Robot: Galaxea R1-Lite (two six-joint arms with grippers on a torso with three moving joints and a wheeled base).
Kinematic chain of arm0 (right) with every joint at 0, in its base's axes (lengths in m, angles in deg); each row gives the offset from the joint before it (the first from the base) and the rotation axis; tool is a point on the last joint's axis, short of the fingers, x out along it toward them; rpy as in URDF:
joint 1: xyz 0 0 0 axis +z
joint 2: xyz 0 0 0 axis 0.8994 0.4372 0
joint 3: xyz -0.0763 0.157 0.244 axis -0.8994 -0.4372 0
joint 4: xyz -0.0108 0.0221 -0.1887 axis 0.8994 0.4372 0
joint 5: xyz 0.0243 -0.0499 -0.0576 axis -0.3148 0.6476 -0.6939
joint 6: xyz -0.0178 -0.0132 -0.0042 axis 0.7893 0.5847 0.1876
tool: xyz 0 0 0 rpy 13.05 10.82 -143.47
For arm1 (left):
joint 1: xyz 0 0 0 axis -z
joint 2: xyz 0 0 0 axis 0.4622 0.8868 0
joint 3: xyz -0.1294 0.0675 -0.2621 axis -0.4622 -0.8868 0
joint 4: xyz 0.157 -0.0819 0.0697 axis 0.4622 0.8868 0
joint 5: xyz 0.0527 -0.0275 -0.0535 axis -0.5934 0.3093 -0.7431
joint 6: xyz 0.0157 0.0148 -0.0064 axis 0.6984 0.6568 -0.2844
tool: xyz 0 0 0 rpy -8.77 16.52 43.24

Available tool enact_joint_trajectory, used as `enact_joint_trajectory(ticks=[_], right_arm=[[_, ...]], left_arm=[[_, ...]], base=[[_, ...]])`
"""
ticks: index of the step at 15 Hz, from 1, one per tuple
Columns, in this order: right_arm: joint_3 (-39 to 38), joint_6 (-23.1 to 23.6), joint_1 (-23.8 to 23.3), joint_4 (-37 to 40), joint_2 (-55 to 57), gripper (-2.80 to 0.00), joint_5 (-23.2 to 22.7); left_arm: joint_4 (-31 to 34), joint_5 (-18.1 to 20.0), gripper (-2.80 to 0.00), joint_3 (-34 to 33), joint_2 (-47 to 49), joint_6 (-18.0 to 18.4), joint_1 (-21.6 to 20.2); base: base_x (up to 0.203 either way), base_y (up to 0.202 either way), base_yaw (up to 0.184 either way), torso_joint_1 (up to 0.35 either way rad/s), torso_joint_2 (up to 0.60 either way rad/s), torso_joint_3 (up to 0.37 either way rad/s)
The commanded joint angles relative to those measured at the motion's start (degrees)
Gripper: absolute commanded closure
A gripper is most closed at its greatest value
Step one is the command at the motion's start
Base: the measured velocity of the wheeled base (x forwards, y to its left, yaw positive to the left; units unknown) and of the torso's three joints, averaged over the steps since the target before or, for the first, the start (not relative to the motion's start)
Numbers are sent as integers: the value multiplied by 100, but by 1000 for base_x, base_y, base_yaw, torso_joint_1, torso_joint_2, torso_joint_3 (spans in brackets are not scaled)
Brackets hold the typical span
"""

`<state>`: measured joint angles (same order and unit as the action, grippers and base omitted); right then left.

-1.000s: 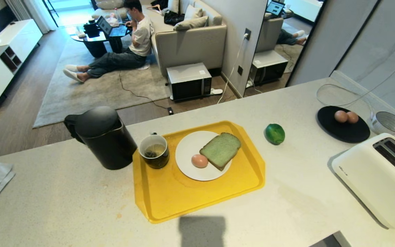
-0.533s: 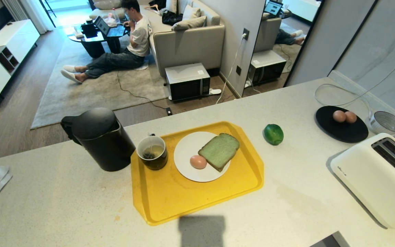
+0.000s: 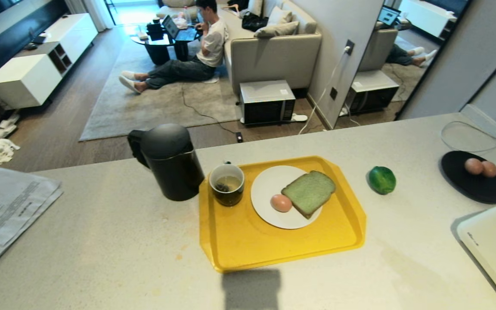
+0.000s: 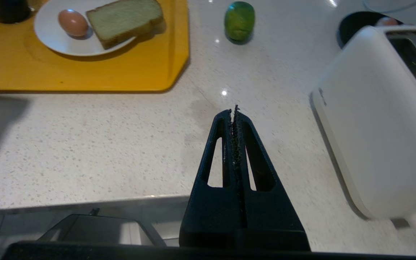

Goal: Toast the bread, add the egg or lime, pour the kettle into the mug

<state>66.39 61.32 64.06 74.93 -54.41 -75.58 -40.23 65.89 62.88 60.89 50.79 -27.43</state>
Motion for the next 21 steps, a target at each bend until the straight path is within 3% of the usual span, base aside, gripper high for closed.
enact_joint_trajectory(ticks=[1,6,21], right_arm=[[-9,-5,-6,6,9,0,-2],[-9,-14,2,-2,9,0,-2],[-9,-23,2,-2,9,0,-2]], left_arm=[[2,2,0,-1,9,-3,-1],[-7,2,0,-1,9,-109,-1],[-7,-7,0,-1,9,-152,-1]], base=[[-2,-9,172,1,4,2],[-1,-3,129,1,6,4],[0,0,0,0,0,0]])
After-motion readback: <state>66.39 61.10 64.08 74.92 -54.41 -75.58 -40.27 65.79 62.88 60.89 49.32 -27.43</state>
